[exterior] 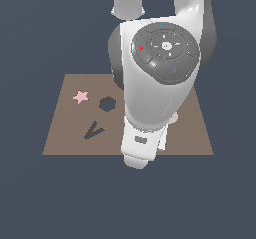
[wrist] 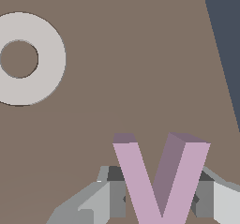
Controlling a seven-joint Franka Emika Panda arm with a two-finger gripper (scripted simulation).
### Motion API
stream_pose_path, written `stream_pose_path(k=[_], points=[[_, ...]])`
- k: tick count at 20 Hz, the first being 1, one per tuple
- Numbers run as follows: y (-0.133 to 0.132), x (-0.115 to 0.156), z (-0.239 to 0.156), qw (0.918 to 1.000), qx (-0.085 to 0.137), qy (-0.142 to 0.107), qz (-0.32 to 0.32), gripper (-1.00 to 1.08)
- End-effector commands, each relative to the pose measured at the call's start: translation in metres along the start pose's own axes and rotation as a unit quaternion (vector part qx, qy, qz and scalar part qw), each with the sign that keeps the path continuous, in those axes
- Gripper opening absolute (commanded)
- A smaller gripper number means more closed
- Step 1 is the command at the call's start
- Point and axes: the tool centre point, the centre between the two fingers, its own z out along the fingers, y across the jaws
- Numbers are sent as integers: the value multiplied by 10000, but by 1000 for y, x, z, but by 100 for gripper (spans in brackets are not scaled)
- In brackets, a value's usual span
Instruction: Insert a designated object into the corresponding slot on a board.
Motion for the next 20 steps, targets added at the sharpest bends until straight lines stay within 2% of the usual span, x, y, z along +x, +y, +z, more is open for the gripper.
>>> stream_pose_path(k=[1, 13, 20], points=[[0, 0, 0, 10000, -6, 1, 0, -100], [0, -1, 0, 10000, -7, 1, -27, -100], [-3, -9, -1, 9995, -8, 1, -322, -100]])
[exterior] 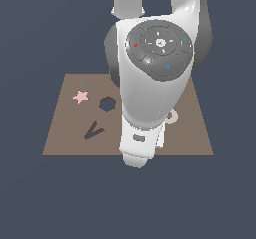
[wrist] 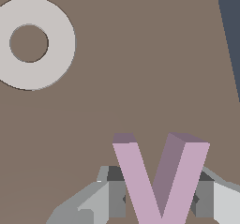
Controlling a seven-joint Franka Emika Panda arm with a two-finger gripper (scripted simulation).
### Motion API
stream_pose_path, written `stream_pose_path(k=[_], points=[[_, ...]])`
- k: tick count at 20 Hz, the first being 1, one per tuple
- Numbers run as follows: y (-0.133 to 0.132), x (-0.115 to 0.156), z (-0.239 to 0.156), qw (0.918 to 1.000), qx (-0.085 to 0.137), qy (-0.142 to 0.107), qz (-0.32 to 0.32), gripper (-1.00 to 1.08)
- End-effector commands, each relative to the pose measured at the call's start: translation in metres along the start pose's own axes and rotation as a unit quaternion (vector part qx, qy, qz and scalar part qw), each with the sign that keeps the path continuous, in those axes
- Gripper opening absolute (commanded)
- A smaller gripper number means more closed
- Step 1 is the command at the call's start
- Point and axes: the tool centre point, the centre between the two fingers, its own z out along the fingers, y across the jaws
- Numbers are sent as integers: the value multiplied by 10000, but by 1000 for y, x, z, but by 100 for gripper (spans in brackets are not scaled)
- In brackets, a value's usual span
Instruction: Insert a designated object into the corresponding slot on a board.
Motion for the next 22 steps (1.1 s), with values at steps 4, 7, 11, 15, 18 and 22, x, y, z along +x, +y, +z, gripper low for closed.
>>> stream_pose_path(k=[4, 7, 11, 15, 18, 22], points=[[-3, -11, -1, 9993, -3, -1, -385, -100], [-6, -19, -1, 9977, -4, -1, -678, -100], [-8, -32, -2, 9934, -6, -1, -1149, -100], [-9, -48, -3, 9854, -8, -2, -1704, -100], [-8, -62, -4, 9762, -9, -2, -2171, -100], [-5, -81, -6, 9601, -11, -3, -2797, -100]])
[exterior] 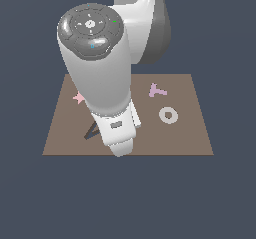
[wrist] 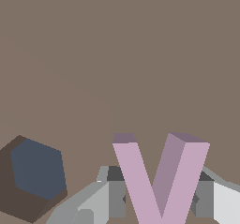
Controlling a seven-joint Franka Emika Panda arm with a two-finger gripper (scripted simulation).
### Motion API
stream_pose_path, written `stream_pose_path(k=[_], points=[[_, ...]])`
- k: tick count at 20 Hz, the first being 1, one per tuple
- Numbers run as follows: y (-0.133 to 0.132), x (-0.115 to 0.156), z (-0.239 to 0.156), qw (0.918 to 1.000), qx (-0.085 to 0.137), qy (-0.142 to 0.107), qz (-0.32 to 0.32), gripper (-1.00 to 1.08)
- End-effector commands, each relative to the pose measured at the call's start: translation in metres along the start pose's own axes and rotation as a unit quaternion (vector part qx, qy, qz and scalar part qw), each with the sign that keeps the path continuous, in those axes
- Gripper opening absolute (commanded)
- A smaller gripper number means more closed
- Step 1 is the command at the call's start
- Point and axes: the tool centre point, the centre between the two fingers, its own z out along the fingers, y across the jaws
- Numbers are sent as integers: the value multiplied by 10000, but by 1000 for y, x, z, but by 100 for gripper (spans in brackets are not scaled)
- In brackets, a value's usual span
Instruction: Insert a designated object into the corresponding slot on a board.
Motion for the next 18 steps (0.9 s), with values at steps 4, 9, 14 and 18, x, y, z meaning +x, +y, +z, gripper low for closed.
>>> stream_pose_path(k=[4, 9, 14, 18], points=[[-6, -24, -2, 9964, -4, -2, -847, -100], [-8, -42, -3, 9894, -5, -2, -1451, -100], [-7, -56, -4, 9816, -5, -2, -1907, -100], [-6, -64, -4, 9762, -5, -1, -2171, -100]])
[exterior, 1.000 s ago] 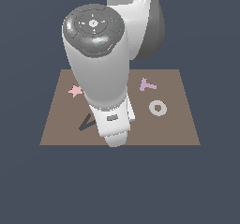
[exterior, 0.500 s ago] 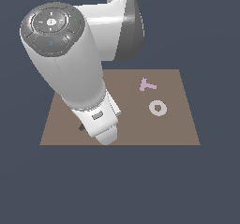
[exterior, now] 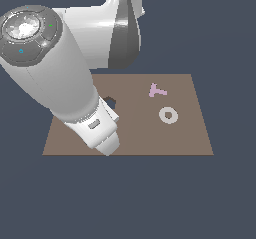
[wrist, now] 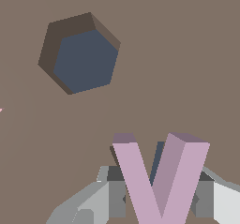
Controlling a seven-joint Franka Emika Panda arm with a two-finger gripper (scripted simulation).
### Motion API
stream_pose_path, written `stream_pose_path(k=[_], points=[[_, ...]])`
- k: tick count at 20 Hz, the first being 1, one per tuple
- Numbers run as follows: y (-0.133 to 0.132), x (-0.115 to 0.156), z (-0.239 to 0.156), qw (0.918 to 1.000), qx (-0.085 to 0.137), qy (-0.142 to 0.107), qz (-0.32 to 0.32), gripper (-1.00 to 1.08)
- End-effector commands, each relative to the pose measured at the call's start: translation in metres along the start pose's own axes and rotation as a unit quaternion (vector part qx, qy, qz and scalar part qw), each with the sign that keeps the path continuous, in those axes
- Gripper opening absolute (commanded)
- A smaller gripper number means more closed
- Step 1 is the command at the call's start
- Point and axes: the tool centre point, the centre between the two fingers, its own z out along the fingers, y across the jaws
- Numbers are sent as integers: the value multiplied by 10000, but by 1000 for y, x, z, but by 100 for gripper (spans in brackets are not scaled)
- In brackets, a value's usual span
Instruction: Insert a designated object into the corresponding slot on a board.
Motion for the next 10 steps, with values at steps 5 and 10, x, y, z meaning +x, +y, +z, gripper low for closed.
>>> stream_pose_path(k=[5, 10], points=[[-1, -9, -1, 9995, -2, 0, -318, -100], [-1, -11, -1, 9993, -2, 0, -387, -100]])
